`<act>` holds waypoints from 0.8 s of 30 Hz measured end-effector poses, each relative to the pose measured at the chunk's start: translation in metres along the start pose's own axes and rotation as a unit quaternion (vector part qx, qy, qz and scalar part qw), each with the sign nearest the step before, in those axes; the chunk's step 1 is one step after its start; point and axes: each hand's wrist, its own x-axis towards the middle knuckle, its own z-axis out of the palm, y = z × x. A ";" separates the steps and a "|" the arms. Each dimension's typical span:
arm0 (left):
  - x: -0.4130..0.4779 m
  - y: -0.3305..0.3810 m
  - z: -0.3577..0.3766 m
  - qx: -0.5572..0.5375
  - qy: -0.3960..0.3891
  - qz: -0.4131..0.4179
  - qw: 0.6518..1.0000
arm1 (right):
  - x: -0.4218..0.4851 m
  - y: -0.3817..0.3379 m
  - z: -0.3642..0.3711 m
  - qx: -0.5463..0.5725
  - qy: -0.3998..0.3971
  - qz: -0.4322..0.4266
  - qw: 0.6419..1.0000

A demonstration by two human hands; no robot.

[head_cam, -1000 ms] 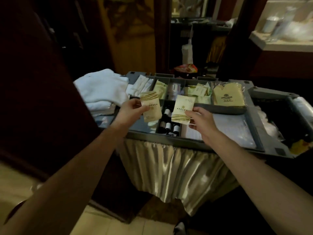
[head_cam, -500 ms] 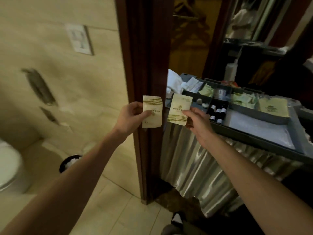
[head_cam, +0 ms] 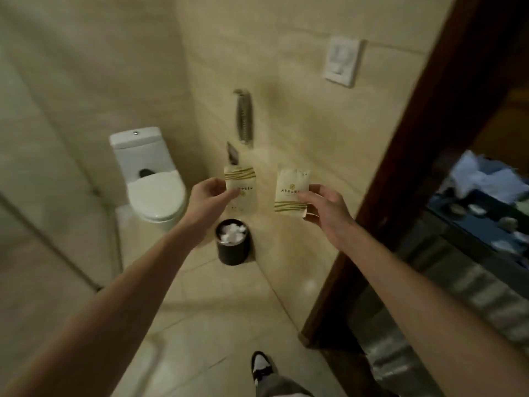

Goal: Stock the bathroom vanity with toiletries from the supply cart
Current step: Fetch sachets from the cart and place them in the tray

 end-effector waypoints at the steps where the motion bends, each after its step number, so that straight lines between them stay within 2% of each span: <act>1: 0.000 -0.007 -0.021 0.006 0.021 -0.013 1.000 | 0.010 0.003 0.022 -0.001 -0.024 0.007 1.000; 7: 0.000 -0.050 -0.141 0.032 0.132 -0.072 0.988 | 0.058 0.022 0.155 -0.019 -0.178 0.028 0.983; 14: -0.023 -0.086 -0.252 0.032 0.283 -0.118 0.951 | 0.095 0.035 0.312 -0.069 -0.365 0.047 0.927; 20: -0.112 -0.111 -0.330 0.036 0.448 -0.163 0.878 | 0.049 0.062 0.457 -0.126 -0.524 0.062 0.840; 24: -0.208 -0.123 -0.375 0.026 0.571 -0.195 0.797 | -0.020 0.078 0.543 -0.149 -0.630 0.062 0.759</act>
